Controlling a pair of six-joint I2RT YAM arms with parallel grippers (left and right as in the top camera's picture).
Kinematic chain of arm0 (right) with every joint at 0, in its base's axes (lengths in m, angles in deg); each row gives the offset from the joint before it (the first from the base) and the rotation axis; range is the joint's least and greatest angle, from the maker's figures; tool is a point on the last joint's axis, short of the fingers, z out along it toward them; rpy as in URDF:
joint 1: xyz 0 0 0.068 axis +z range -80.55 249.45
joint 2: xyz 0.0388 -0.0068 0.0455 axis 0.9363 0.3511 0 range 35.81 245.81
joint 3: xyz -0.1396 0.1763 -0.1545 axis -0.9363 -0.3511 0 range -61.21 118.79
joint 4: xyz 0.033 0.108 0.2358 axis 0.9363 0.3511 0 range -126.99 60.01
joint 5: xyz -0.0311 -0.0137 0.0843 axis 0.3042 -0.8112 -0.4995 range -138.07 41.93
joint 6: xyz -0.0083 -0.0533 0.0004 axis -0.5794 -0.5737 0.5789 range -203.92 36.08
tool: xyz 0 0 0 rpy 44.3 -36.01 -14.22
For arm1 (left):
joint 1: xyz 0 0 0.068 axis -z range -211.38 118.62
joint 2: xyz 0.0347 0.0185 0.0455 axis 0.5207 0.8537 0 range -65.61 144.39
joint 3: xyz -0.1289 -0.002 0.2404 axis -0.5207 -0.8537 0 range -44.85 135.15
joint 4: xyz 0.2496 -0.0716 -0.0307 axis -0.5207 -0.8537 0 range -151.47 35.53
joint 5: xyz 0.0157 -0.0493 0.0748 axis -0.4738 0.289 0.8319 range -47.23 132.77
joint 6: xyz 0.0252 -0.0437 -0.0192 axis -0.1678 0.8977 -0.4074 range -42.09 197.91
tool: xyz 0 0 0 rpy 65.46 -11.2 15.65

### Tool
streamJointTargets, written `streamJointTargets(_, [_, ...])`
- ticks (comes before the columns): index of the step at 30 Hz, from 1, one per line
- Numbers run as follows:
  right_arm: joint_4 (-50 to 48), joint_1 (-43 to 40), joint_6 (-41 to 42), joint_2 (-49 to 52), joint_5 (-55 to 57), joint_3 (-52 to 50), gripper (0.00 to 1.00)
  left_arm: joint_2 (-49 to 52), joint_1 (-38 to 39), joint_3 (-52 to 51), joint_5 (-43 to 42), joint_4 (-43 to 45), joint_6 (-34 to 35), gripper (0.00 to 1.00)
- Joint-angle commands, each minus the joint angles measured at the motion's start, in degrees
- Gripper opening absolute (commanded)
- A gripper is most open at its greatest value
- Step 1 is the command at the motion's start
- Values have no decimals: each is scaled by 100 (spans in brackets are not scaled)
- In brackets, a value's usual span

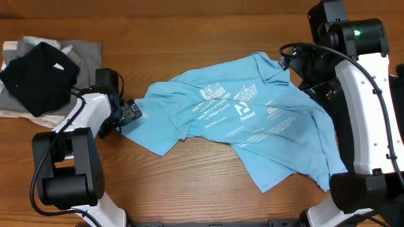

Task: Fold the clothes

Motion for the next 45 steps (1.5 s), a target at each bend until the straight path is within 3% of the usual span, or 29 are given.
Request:
streamJointTargets(1, [118, 31, 39, -42, 33, -37, 100, 129, -22, 59, 37, 24, 31, 95])
streamJointTargets(8, [118, 601, 1126, -365, 256, -590, 100, 382, -22, 59, 33, 68, -31, 88])
streamJointTargets(14, [118, 1075, 1727, -890, 450, -1604, 100, 634, -24, 59, 33, 79, -33, 89])
streamJointTargets(22, [-116, 1084, 2603, -1545, 363, -3687, 100, 671, -22, 59, 31, 131, -26, 95])
streamJointTargets(24, [-367, 1088, 2575, -1663, 140, -4148, 84, 671, -24, 59, 33, 127, -28, 97])
streamJointTargets(25, [-507, 1095, 2562, -1716, -39, -4382, 81, 671, -24, 59, 33, 125, -28, 98])
streamJointTargets(26, [-658, 1115, 2559, -1755, -216, -4605, 82, 671, -24, 59, 28, 125, -28, 98])
streamJointTargets(28, [-881, 1167, 2559, -1792, -457, -4964, 99, 671, -22, 59, 26, 129, -28, 100])
streamJointTargets(29, [-981, 1200, 2562, -1797, -529, -5156, 100, 671, -22, 59, 20, 131, -28, 100])
streamJointTargets(45, [-2736, 1705, 2376, -1808, -1373, -7296, 100, 671, -22, 59, 13, 83, -31, 100])
